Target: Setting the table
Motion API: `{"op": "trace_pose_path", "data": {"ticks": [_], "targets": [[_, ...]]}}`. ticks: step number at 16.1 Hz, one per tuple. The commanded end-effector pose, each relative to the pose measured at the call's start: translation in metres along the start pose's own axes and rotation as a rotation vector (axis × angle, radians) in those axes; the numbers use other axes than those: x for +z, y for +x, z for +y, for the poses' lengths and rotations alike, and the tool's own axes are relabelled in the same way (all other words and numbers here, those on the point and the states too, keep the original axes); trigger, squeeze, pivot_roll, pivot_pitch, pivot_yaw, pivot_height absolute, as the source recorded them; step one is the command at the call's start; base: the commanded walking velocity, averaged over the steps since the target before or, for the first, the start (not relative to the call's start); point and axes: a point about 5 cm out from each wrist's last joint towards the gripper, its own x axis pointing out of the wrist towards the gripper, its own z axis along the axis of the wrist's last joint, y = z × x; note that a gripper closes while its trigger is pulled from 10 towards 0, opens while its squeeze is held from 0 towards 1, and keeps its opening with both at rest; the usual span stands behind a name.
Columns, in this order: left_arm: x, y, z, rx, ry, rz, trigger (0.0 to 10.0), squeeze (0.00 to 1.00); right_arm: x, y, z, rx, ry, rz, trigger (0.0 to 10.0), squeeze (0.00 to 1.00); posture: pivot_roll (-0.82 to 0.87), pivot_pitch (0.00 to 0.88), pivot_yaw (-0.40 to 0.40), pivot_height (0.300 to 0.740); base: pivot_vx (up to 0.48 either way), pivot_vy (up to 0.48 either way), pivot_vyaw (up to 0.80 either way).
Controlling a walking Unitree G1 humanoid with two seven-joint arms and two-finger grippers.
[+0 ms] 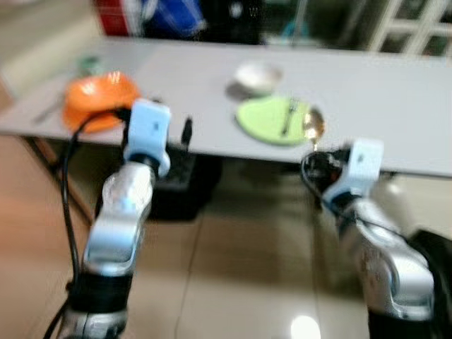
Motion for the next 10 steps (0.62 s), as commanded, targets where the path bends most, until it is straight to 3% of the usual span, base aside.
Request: {"op": "trace_pose_path", "data": {"ticks": [1, 10], "targets": [[0.0050, 0.0018, -0.0076, -0.030, -0.003, -0.016, 10.0, 0.00, 0.0027, -0.0008, -0.0071, -0.025, 0.006, -0.008, 10.0, 0.00, -0.06, 0.000, -0.002, 0.740, 0.428, 0.000, 0.00], [0.0008, -0.0006, -0.0096, -0.052, 0.016, -0.001, 10.0, 0.00, 0.0017, 0.0019, -0.0047, -0.012, -0.002, 0.004, 10.0, 0.00, -0.06, 0.000, -0.001, 0.740, 0.431, 0.000, 0.00]]}}
